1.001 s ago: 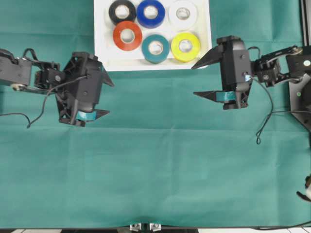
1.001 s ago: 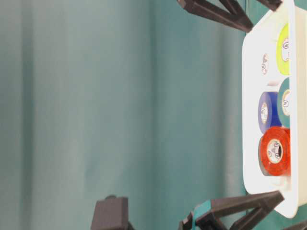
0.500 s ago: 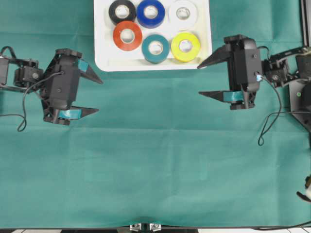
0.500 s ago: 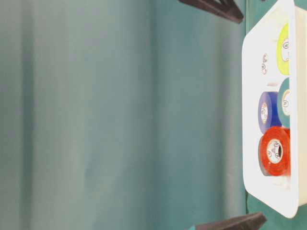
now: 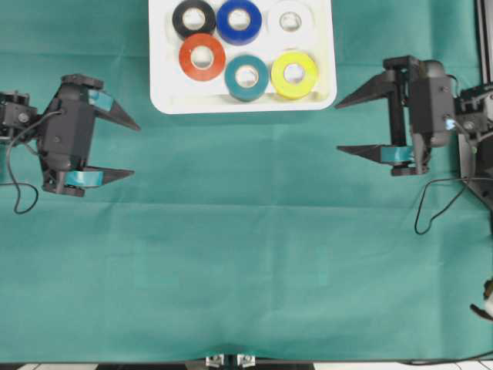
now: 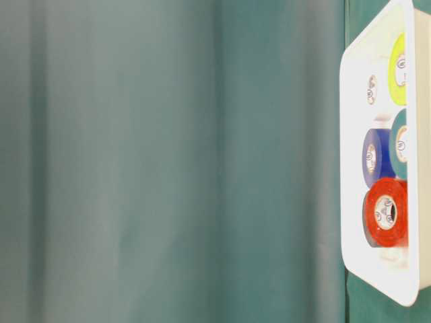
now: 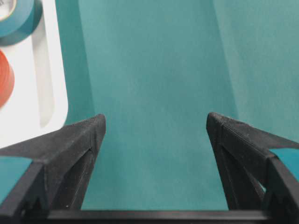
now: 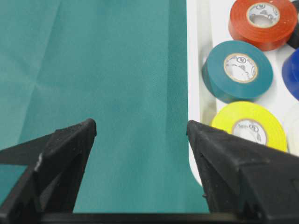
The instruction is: Put the tape alternately from left to right into the white case.
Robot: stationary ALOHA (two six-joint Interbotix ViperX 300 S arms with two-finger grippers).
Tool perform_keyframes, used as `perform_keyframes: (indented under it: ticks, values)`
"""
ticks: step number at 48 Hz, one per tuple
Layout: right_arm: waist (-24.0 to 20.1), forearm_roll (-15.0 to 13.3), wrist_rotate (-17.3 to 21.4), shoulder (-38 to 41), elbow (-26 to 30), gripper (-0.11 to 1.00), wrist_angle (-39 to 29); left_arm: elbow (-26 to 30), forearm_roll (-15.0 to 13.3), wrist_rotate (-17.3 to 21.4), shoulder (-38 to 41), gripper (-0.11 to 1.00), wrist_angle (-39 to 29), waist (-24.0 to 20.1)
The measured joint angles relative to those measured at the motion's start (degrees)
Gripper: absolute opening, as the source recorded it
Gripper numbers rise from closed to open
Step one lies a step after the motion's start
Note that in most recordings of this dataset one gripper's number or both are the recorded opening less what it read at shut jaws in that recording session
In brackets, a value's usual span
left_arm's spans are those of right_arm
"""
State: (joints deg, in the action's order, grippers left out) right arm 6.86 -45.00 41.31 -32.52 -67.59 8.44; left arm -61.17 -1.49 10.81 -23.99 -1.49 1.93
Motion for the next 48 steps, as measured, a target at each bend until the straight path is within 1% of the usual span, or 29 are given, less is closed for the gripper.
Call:
perform_keyframes:
  ticks: [11,23,33,43,48]
  values:
    - [0.0,0.7,1.5,-5.0,-3.2,0.86,0.0,-2.7,0.0,-2.1,-4.6,0.39,0.1,-0.2]
    - [0.0,0.7,1.8,-10.7,-5.8,0.86,0.0,-5.7,0.0,-2.5,-10.5,0.39,1.7,-0.4]
    - [0.0,1.0,1.8,-15.6,-7.7,0.86,0.0,-7.7,0.0,-3.2,-13.4,0.39,2.5,-1.1]
    - [-0.1,3.0,1.9,-20.0,-9.8,0.86,-0.3,-9.4,-0.1,-3.3,-17.1,0.39,2.5,-1.4]
    - [0.0,3.4,1.9,-21.8,-10.4,0.86,-1.3,-10.6,-0.1,-3.3,-19.6,0.39,2.5,-1.8]
